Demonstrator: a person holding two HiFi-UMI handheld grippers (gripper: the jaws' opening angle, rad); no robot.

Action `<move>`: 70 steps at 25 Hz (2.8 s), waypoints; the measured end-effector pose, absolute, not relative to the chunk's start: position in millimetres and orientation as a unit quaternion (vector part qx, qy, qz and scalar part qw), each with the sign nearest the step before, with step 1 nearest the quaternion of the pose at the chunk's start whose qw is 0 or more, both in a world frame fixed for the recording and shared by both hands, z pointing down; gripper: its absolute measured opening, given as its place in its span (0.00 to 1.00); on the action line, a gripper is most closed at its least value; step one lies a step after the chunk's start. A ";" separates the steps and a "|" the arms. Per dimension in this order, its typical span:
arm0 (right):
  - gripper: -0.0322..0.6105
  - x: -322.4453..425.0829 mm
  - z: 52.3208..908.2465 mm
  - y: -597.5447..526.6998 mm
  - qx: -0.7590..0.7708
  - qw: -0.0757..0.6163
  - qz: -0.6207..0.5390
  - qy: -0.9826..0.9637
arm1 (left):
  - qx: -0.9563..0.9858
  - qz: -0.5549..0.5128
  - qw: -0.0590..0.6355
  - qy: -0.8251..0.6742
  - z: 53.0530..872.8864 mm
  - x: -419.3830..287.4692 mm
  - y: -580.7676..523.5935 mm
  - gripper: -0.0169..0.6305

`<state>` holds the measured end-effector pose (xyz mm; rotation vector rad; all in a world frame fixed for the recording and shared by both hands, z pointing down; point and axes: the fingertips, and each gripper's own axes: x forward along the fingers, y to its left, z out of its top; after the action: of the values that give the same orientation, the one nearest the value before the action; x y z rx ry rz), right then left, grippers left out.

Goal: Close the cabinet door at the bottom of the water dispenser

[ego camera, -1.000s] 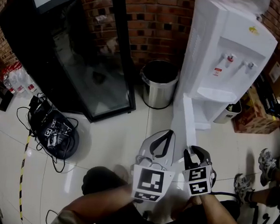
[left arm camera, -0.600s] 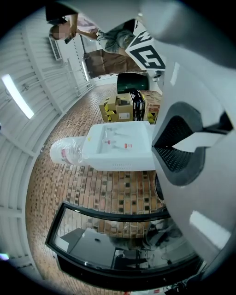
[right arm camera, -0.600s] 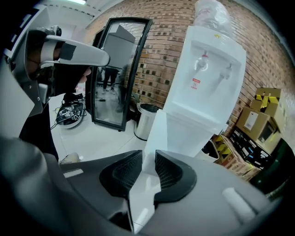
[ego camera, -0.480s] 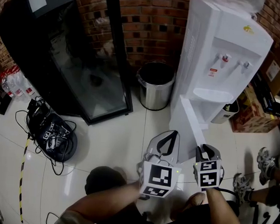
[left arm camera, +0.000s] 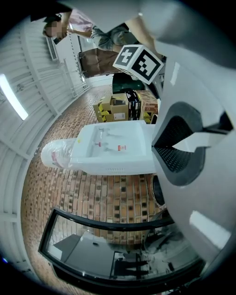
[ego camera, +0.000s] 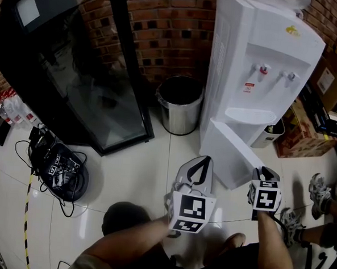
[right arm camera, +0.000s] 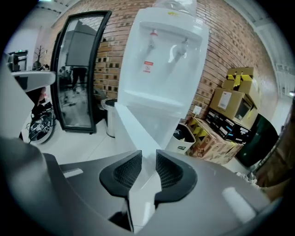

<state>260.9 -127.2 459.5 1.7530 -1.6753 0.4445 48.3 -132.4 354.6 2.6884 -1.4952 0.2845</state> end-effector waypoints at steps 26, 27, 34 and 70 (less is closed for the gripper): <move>0.05 362.7 462.6 -247.0 0.765 0.091 0.235 -0.593 | 0.866 0.119 0.097 -0.476 423.6 118.5 -231.7 0.03; 0.05 364.9 462.9 -252.8 0.763 0.074 0.238 -0.597 | 0.866 0.119 0.099 -0.476 425.9 121.1 -236.1 0.03; 0.05 374.8 464.7 -285.6 0.754 -0.002 0.237 -0.612 | 0.866 0.121 0.103 -0.475 434.9 129.6 -249.7 0.03; 0.05 234.0 287.4 -140.1 0.663 0.069 0.008 -0.746 | 0.879 0.014 0.036 -0.475 307.3 46.9 -161.0 0.03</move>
<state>234.0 -140.1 287.4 1.9952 -2.2446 0.0249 46.9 -161.0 307.3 2.7013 -1.4581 0.0434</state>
